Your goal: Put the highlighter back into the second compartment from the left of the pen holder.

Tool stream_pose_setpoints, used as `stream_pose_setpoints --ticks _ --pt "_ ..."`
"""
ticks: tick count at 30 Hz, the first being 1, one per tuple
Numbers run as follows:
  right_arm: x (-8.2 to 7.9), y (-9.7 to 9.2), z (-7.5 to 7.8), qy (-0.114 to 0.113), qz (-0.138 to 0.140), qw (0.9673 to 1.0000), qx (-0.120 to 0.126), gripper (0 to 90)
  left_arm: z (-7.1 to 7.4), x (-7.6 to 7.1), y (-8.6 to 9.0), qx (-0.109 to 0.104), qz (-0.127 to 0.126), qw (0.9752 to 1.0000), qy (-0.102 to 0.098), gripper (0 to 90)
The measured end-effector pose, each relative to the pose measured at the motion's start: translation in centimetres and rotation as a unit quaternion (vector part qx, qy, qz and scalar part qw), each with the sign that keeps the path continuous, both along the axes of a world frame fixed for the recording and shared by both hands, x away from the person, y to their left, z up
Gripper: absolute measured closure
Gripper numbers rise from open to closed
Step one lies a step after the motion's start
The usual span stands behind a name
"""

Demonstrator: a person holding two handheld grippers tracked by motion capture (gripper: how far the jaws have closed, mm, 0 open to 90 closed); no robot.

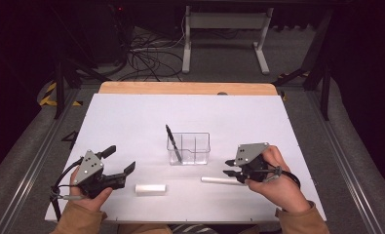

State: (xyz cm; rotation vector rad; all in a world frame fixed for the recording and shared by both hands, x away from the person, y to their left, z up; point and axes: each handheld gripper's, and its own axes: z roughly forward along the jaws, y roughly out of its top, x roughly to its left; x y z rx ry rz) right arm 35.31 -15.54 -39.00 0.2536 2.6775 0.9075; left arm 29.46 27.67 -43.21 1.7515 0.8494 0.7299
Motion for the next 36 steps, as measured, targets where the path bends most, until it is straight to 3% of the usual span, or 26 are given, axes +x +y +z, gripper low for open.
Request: stream_pose_setpoints --ticks 10,16,21,36 --pt "0.8 1.6 -2.0 0.023 0.028 0.9954 -0.088 62.4 0.0 0.0 0.0 -0.001 0.001 1.0000 0.002 18.0" --pt "1.5 1.8 -2.8 0.034 0.030 0.9929 -0.110 61.6 -0.1 0.0 -0.1 -0.002 0.001 1.0000 0.003 18.0" --pt "2.1 2.2 -3.7 0.049 0.041 0.9877 -0.143 63.5 -0.1 0.1 -0.1 0.000 0.000 1.0000 0.004 18.0" --pt "2.7 3.8 -5.2 0.063 0.072 0.9755 -0.198 71.1 -0.2 0.1 -0.1 -0.002 0.000 1.0000 0.007 18.0"
